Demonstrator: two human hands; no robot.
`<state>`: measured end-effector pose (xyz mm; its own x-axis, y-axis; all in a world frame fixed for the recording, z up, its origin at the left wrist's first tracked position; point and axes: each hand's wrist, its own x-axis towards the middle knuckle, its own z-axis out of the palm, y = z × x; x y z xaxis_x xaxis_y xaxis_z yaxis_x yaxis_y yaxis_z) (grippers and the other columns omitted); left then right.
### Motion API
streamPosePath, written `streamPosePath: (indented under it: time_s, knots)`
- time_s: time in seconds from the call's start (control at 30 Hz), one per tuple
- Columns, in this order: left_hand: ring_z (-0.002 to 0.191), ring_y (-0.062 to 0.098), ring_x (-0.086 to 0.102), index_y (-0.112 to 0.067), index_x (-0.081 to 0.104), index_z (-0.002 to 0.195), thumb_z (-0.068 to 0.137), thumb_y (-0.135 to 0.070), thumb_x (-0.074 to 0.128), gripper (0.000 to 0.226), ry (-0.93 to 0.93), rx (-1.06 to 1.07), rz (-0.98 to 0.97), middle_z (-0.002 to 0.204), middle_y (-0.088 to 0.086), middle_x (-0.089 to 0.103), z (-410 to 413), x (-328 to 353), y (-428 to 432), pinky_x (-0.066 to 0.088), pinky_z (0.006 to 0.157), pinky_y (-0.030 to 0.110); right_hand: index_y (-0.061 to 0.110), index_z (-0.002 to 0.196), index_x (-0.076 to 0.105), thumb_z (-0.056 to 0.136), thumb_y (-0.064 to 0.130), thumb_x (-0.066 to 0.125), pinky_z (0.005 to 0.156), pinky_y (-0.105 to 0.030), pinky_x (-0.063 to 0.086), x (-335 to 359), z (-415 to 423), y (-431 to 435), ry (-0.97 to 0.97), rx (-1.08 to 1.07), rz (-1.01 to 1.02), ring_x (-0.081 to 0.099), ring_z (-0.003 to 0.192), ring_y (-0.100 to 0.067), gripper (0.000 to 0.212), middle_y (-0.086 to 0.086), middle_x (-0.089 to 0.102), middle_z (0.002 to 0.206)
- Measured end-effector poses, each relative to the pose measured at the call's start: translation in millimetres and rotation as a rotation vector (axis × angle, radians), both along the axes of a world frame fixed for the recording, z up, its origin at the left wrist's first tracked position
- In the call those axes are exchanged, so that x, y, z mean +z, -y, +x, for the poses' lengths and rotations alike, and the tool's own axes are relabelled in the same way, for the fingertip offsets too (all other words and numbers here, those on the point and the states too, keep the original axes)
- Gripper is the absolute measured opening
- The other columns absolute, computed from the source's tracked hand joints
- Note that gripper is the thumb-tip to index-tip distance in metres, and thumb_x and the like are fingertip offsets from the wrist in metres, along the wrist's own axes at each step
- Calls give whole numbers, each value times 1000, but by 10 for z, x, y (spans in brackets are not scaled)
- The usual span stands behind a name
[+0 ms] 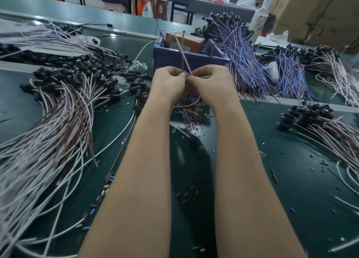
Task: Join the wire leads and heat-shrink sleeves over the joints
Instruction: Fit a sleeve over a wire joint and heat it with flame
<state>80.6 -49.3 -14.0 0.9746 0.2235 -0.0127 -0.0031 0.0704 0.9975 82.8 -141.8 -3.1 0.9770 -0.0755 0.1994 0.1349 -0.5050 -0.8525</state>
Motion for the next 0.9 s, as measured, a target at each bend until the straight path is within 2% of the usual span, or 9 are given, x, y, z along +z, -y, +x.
streamPosePath:
  time_s: [0.1, 0.17, 0.23, 0.33, 0.4, 0.5, 0.77, 0.9]
  knots:
    - [54, 7, 54, -13, 56, 77, 98, -7, 45, 25, 1, 28, 41, 73, 4, 59, 12, -19, -19, 51, 58, 20, 17, 72, 63, 87, 19, 64, 84, -48, 54, -15, 1, 17, 27, -11, 26, 67, 84, -30, 15, -11, 70, 83]
    - [44, 1, 51, -11, 56, 82, 98, -8, 45, 21, -2, 42, 36, 69, 1, 58, 12, -27, -14, 47, 51, 15, 13, 75, 63, 93, 21, 56, 82, -48, 53, -6, 4, 37, 75, -60, 23, 63, 74, -26, 21, -7, 66, 71]
    - [41, -2, 50, -12, 54, 85, 98, -9, 47, 15, -7, 67, 51, 68, 0, 59, 15, -38, -9, 48, 51, 16, 11, 80, 63, 98, 23, 49, 81, -43, 53, 5, 2, 51, 92, -99, -6, 61, 71, -22, 26, -5, 67, 69]
    - [44, 1, 53, -16, 48, 79, 96, -11, 50, 18, -10, 108, 79, 68, -1, 62, 37, -48, -12, 50, 57, 22, 6, 106, 60, 100, 25, 42, 87, -39, 49, -12, 23, 61, 46, -130, -111, 64, 93, -27, 26, -13, 70, 96]
    - [49, 4, 55, -17, 47, 80, 95, -10, 50, 17, -4, 128, 91, 69, 0, 64, 43, -51, -6, 51, 61, 26, 9, 128, 47, 99, 23, 43, 92, -36, 46, -11, 18, 48, -13, -113, -135, 61, 105, -29, 32, -15, 66, 110]
    - [49, 5, 55, -17, 46, 81, 94, -8, 49, 16, 10, 145, 100, 69, 0, 64, 38, -53, -3, 51, 63, 27, 14, 141, 33, 97, 18, 45, 96, -36, 45, 14, -4, 27, -45, -67, -180, 61, 108, -31, 46, -14, 64, 117]
    - [53, 6, 56, -18, 47, 81, 90, -2, 47, 19, 40, 162, 81, 73, 1, 66, 39, -53, -21, 52, 69, 29, 17, 129, 48, 92, 10, 45, 91, -44, 50, 88, -60, 32, -76, -8, -223, 62, 102, -31, 38, -7, 64, 116]
    - [43, -2, 53, -17, 47, 80, 92, -2, 47, 19, 59, 150, 66, 71, 0, 64, 42, -61, -10, 51, 67, 28, 14, 121, 53, 89, 5, 44, 88, -48, 52, 118, -84, 41, -120, 28, -246, 62, 99, -35, 35, -15, 66, 104]
